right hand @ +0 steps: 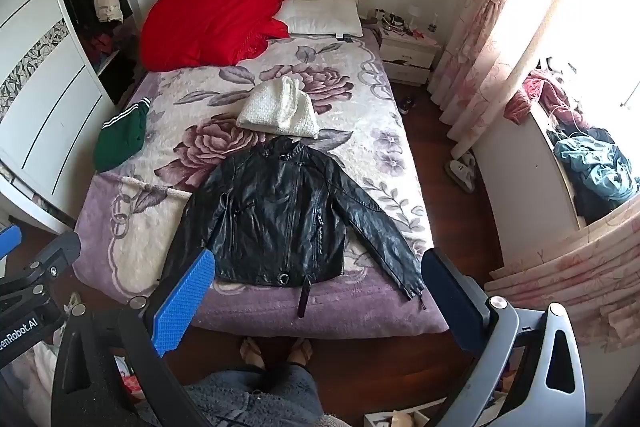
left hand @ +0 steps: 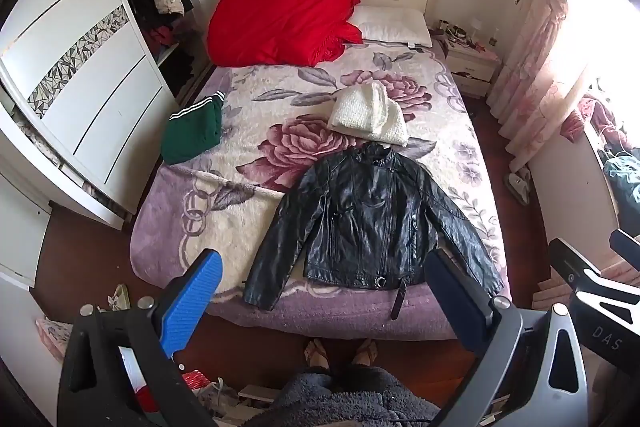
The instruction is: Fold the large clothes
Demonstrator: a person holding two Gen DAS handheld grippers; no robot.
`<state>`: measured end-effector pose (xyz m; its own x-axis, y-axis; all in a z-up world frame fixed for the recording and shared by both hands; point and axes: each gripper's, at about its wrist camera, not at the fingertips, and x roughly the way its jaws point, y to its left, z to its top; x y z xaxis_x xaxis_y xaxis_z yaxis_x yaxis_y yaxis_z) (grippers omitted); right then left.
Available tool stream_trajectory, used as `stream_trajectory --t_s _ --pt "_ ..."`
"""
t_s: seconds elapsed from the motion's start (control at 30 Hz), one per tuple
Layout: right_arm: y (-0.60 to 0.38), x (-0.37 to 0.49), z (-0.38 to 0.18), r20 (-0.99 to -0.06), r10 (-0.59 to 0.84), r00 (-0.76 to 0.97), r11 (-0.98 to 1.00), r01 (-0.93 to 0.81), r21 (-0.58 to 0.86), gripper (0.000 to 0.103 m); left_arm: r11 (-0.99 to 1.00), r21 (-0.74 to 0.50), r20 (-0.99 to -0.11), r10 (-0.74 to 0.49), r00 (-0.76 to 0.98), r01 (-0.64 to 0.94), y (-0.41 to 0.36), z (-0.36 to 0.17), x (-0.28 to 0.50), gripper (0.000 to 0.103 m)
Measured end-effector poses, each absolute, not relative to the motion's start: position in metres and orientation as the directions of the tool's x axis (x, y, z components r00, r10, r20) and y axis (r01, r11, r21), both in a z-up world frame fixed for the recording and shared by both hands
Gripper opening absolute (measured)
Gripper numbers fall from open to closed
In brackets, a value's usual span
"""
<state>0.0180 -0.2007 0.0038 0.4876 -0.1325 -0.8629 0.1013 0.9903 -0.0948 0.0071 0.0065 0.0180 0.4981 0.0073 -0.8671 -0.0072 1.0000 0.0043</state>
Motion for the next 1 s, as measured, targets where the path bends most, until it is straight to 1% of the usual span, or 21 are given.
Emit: stream_trajectory --t_s 0.1,1.0 --pt "-0.198 0.021 0.012 -0.86 -0.13 0.494 0.991 0.098 -0.094 0.103 1.0 0.005 -0.867 0.007 0.498 -0.007 0.008 0.019 0.007 0.103" --pt "-0.191 0.019 0.027 -0.846 -0.129 0.518 0.991 0.094 -0.093 0.103 1.0 0.005 -0.85 0.012 0.526 -0.015 0.006 0.027 -0.001 0.103"
